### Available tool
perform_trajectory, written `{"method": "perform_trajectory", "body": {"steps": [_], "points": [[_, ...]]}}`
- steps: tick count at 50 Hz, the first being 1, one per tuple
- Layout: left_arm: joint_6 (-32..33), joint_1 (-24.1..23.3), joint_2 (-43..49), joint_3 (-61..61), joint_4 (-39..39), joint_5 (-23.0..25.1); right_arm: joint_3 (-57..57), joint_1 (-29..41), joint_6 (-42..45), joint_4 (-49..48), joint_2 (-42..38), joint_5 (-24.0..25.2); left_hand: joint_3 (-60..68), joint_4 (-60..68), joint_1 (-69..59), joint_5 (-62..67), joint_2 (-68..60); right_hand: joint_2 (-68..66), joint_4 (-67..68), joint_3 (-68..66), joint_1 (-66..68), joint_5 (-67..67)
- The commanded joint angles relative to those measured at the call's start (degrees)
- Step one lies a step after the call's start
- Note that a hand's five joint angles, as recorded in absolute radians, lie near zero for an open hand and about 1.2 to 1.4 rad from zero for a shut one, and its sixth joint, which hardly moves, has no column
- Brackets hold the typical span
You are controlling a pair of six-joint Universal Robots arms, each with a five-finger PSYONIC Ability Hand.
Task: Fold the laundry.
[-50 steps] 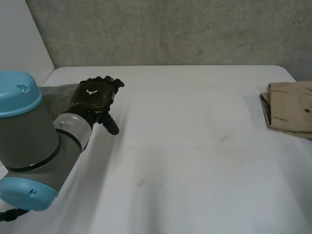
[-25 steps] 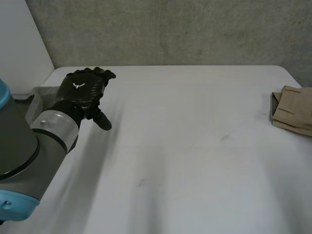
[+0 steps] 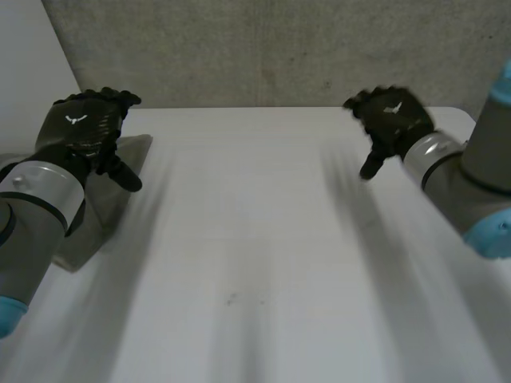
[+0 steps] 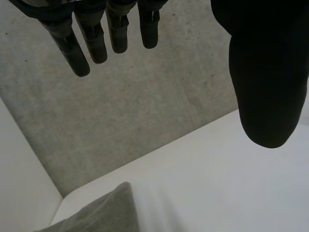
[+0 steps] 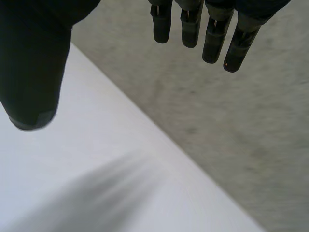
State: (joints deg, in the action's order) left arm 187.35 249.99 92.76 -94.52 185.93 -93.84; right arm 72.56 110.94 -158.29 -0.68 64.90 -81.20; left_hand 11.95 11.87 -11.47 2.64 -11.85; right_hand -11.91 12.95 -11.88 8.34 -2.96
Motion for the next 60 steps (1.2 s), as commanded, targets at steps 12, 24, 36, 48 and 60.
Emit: {"method": "perform_trajectory", "body": {"steps": [12,24,36,48,60], "points": [[2.4,13.9,8.9,4.7,-0.1,10.0,13.2,6.8,-4.1,-3.2,3.4,-1.5,-1.4,-1.3,0.9,-2.1,1.3,1.9,-2.9,1.9,1.7,3.0],[30.1,20.7,24.7,12.2,0.1,10.1,16.1,7.0,-4.0,-4.2,3.2,-1.5,-1.1,-1.0,0.6,-1.8,1.0,1.9,-2.9,1.9,1.7,3.0],[37.4,21.3,36.3,19.3,2.2,5.5,17.2,8.1,-3.3,-4.4,2.9,-1.6,7.5,7.6,-8.0,6.8,-7.6,1.9,-2.9,1.9,1.7,3.0],[33.2,13.7,34.0,22.6,2.5,3.6,16.2,7.1,-3.2,-4.3,3.6,-1.9,68.1,68.1,-68.5,67.4,-68.2,1.9,-2.9,1.9,1.7,3.0],[12.9,5.5,21.5,22.1,5.2,3.7,13.4,1.9,-3.4,-3.6,6.2,-2.0,56.4,56.5,-56.9,55.7,-56.5,1.9,-2.9,1.9,1.7,3.0]]}}
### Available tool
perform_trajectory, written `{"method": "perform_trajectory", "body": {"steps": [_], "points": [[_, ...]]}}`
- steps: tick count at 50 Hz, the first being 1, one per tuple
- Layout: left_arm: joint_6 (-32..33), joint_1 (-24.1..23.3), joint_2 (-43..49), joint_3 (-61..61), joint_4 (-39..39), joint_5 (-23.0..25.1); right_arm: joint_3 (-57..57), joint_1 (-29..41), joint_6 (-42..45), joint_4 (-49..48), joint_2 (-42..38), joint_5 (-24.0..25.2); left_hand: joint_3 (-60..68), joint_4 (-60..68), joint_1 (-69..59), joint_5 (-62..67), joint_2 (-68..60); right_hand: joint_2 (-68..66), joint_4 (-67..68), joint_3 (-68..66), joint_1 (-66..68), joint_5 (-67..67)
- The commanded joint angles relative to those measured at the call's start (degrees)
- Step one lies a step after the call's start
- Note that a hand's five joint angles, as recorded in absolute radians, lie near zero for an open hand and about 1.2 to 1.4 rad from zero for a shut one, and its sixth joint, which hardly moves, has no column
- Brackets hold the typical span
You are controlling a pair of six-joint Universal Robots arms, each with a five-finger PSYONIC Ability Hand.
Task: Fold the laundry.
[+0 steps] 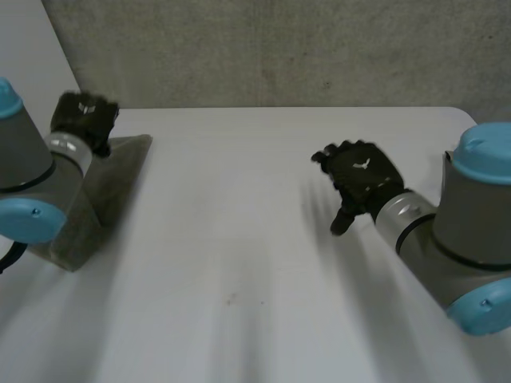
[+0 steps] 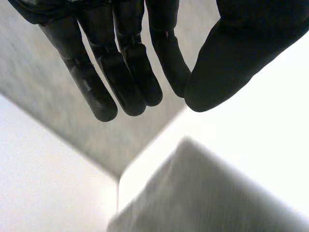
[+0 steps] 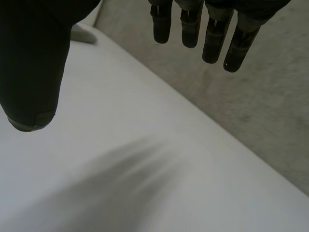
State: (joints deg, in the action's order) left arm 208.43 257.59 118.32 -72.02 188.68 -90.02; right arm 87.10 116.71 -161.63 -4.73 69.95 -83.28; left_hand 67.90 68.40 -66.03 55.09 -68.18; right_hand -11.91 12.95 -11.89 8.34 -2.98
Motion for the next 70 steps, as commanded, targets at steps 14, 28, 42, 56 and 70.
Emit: {"method": "perform_trajectory", "body": {"steps": [14,28,42,56,70], "points": [[16.8,11.3,3.1,-8.8,0.5,2.8,0.1,-3.6,0.0,0.4,1.1,0.2,-54.8,-55.3,53.0,-52.0,55.1,1.9,-2.9,1.9,1.7,3.0],[22.3,16.4,11.8,-4.5,0.0,12.4,0.9,-3.5,0.0,0.4,0.5,0.2,-51.3,-51.8,49.4,-48.5,51.6,1.9,-2.9,1.9,1.7,3.0],[22.8,16.4,17.1,0.6,-0.2,13.0,1.1,-3.7,0.1,0.3,0.4,0.2,-20.4,-20.9,18.5,-17.6,20.7,1.9,-2.9,1.9,1.7,3.0],[20.0,10.7,11.7,2.4,0.5,8.9,0.2,-4.4,0.1,0.3,0.4,0.1,12.1,11.6,-14.0,14.9,-11.8,1.9,-2.9,1.9,1.7,3.0],[-7.8,-15.0,-11.0,-3.5,1.2,4.4,-5.6,-11.4,-0.3,2.3,3.3,-0.5,12.1,11.6,-14.0,14.9,-11.8,1.9,-2.9,1.9,1.7,3.0]]}}
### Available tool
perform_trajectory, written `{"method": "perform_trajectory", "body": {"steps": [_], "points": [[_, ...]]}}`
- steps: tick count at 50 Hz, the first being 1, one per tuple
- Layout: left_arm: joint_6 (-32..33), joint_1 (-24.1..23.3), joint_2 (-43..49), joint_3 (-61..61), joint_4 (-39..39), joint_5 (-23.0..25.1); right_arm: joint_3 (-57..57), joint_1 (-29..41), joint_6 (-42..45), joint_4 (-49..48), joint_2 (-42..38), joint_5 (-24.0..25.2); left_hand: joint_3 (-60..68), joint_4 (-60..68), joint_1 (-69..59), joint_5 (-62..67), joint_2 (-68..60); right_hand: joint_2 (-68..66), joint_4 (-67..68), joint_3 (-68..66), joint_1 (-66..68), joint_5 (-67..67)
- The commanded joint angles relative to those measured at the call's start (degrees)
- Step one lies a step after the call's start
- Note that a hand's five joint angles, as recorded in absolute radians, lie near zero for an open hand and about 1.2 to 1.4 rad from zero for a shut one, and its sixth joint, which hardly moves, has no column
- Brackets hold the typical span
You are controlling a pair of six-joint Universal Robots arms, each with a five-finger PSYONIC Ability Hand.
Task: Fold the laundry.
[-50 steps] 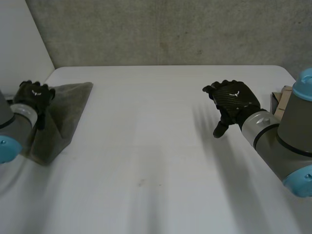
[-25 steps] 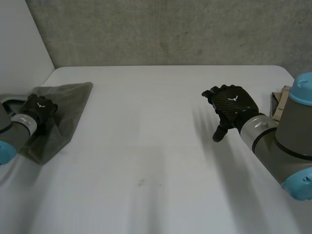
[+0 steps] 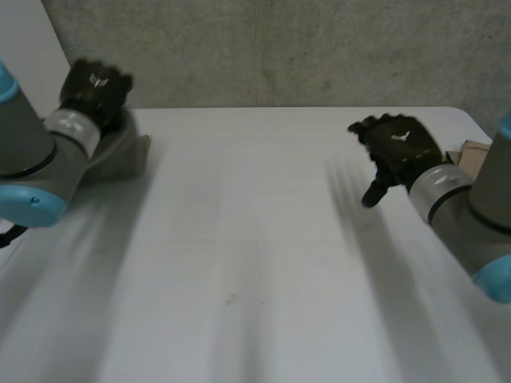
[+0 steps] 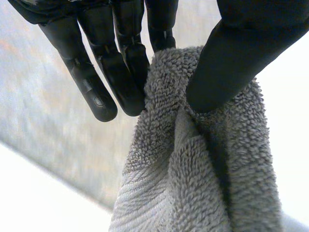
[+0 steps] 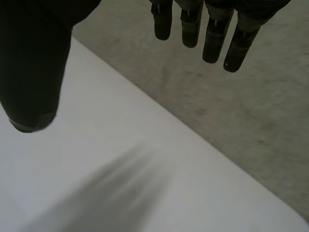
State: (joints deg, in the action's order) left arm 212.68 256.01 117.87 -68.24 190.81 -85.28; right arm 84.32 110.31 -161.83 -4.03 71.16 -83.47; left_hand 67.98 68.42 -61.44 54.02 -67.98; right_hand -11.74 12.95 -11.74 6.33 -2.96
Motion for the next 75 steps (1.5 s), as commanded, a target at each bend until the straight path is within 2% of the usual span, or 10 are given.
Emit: {"method": "perform_trajectory", "body": {"steps": [1,8,9,11,23,33,44,58,64,75], "points": [[-12.7,-15.2,-11.2,-8.7,-1.0,-0.3,-3.1,-5.5,-0.1,1.7,2.4,-0.3,12.0,11.6,-18.6,16.0,-12.0,1.7,-2.9,1.7,3.7,3.0],[-16.8,-34.0,-11.1,-17.6,-1.7,-0.4,-4.5,-7.8,-0.3,2.9,3.7,0.0,12.0,11.6,-18.6,16.0,-12.0,1.7,-2.9,1.7,3.7,3.0],[-16.4,-36.8,-9.7,-18.0,-1.6,-0.8,-4.5,-7.8,-0.2,3.2,3.7,0.1,-25.9,-26.4,19.4,-22.0,25.9,1.7,-2.9,1.7,3.7,3.0],[-15.5,-37.3,-7.7,-17.9,-1.8,-0.9,-4.4,-7.8,-0.2,3.7,3.7,0.1,-58.0,-58.4,51.4,-54.0,58.0,1.7,-2.9,1.7,3.7,3.0],[-7.5,-23.3,-5.8,-15.8,-2.1,-10.8,-3.2,-6.8,1.5,8.5,3.3,2.3,-58.0,-58.4,51.4,-54.0,58.0,1.7,-2.9,1.7,3.7,3.0],[-7.7,-15.8,-8.6,-21.9,-2.4,-8.9,-0.4,1.6,12.5,16.0,2.8,7.4,-57.6,-58.0,51.1,-53.6,57.6,1.7,-2.9,1.7,3.7,3.0],[-7.9,-7.5,-8.0,-26.0,-2.5,-2.7,8.2,13.4,14.7,15.8,1.1,11.4,-55.4,-55.9,48.9,-51.5,55.4,1.7,-2.9,1.7,3.7,3.0],[-8.3,-7.6,-8.8,-29.0,-2.5,-2.3,10.3,18.2,18.7,10.5,-6.4,10.2,-55.4,-55.8,48.9,-51.5,55.4,-12.3,11.1,-12.3,17.7,-11.0],[-8.3,-8.2,-9.2,-30.9,-2.1,-2.3,8.2,18.1,18.0,4.9,-8.1,6.0,-55.6,-56.0,49.0,-51.6,55.6,-68.2,67.0,-68.2,73.6,-67.0],[-8.4,-11.4,-8.8,-31.6,-2.0,-2.5,2.5,14.3,1.9,-1.7,-4.5,1.0,-56.4,-56.9,49.9,-52.5,56.4,-68.3,67.1,-68.3,73.7,-67.0]]}}
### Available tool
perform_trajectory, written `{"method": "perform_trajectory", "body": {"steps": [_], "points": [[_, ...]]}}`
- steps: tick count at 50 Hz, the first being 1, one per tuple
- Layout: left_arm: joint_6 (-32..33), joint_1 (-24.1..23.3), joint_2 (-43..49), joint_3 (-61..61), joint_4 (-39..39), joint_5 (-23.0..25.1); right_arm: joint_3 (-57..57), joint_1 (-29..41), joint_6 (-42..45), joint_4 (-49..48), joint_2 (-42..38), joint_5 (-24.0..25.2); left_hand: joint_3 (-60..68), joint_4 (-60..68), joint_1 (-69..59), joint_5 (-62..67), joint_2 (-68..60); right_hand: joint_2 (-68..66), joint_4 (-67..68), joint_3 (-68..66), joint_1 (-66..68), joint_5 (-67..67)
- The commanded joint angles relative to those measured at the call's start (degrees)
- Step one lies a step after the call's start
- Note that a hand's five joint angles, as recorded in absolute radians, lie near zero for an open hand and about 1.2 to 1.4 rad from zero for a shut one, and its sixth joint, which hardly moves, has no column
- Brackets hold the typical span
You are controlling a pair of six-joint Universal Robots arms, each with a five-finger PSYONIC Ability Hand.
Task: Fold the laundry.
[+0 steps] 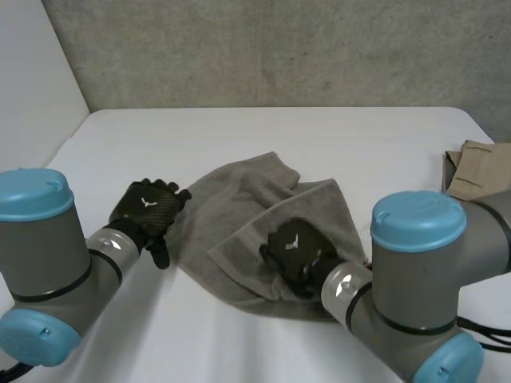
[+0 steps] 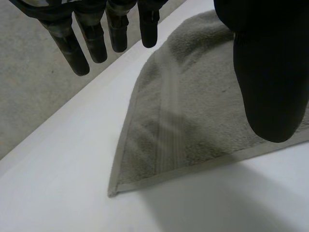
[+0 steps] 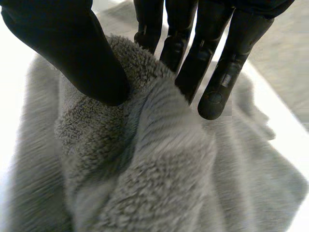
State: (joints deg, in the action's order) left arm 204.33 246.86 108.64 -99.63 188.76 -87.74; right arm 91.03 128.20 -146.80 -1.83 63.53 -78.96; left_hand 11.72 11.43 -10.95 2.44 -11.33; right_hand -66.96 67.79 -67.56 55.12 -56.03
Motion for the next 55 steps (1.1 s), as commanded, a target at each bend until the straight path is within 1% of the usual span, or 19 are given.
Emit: {"method": "perform_trajectory", "body": {"steps": [1,4,8,11,16,23,31,37,42,47,49,52,55], "points": [[-0.1,-2.6,0.6,-0.2,0.0,-0.1,-4.6,-4.8,-14.6,-3.9,3.4,-4.4,-0.2,0.1,-0.6,-0.9,-0.2,-13.0,12.2,-12.4,24.9,-14.0],[-0.1,-3.7,1.0,-0.1,0.1,-0.1,-5.9,-8.8,-19.7,-3.5,4.4,-7.0,-0.3,0.0,-0.4,-1.0,-0.1,-13.0,12.2,-12.4,24.9,-14.0],[-0.1,-4.3,1.4,0.3,0.1,-0.1,-6.2,-12.0,-22.8,-3.4,5.1,-8.4,-0.5,-0.2,-0.3,-1.2,0.1,-13.0,12.2,-12.4,24.9,-14.0],[0.0,-4.4,3.1,0.9,0.0,-0.1,-5.9,-13.3,-22.9,-3.3,5.1,-8.8,-0.3,0.0,-0.4,-1.0,-0.1,-13.0,12.2,-12.4,24.9,-14.0],[-0.1,-5.9,6.6,3.5,-0.4,-0.3,-4.7,-16.4,-23.0,-4.2,6.3,-9.8,0.5,0.8,-1.3,-0.2,-0.9,-13.0,12.2,-12.4,24.9,-14.0],[0.0,-6.5,8.0,4.9,-0.4,-0.2,-4.5,-21.9,-22.7,-7.3,7.2,-13.8,1.0,1.3,-1.8,0.3,-1.4,-13.0,12.2,-12.4,24.9,-14.0],[0.1,-6.4,10.2,6.8,-0.6,-0.3,-4.7,-26.3,-21.8,-7.9,6.6,-13.9,4.2,4.5,-5.0,3.5,-4.6,-13.0,12.2,-12.4,24.9,-14.0],[0.2,-6.3,10.9,8.0,-0.7,-0.2,-5.2,-27.7,-20.8,-8.0,4.9,-13.9,4.9,5.2,-5.7,4.2,-5.3,-13.0,12.2,-12.4,24.9,-14.0],[0.5,-6.1,13.5,10.1,-0.8,-0.3,-5.3,-28.7,-20.7,-8.0,3.4,-13.8,6.6,6.9,-7.3,5.8,-7.0,-13.0,12.2,-12.4,24.9,-14.0],[0.5,-6.0,15.5,12.5,-0.7,-0.5,-5.1,-28.9,-20.8,-7.9,3.5,-13.4,16.8,17.1,-17.6,16.1,-17.2,-13.0,12.2,-12.4,24.9,-14.0],[0.6,-6.0,16.8,13.9,-0.7,-0.5,-4.9,-28.8,-20.8,-7.9,3.6,-13.4,23.9,24.2,-24.6,23.2,-24.3,-13.0,12.2,-12.4,24.9,-14.0],[0.7,-5.9,18.5,15.7,-0.8,-0.6,-4.8,-28.8,-20.9,-7.9,3.6,-13.3,27.1,27.4,-27.9,26.4,-27.5,-13.0,12.2,-12.4,24.9,-14.0],[0.8,-5.8,20.0,17.2,-1.1,-0.6,-4.7,-28.8,-20.9,-7.9,3.7,-13.2,27.4,27.7,-28.2,26.7,-27.8,-13.0,12.2,-12.4,24.9,-14.0]]}}
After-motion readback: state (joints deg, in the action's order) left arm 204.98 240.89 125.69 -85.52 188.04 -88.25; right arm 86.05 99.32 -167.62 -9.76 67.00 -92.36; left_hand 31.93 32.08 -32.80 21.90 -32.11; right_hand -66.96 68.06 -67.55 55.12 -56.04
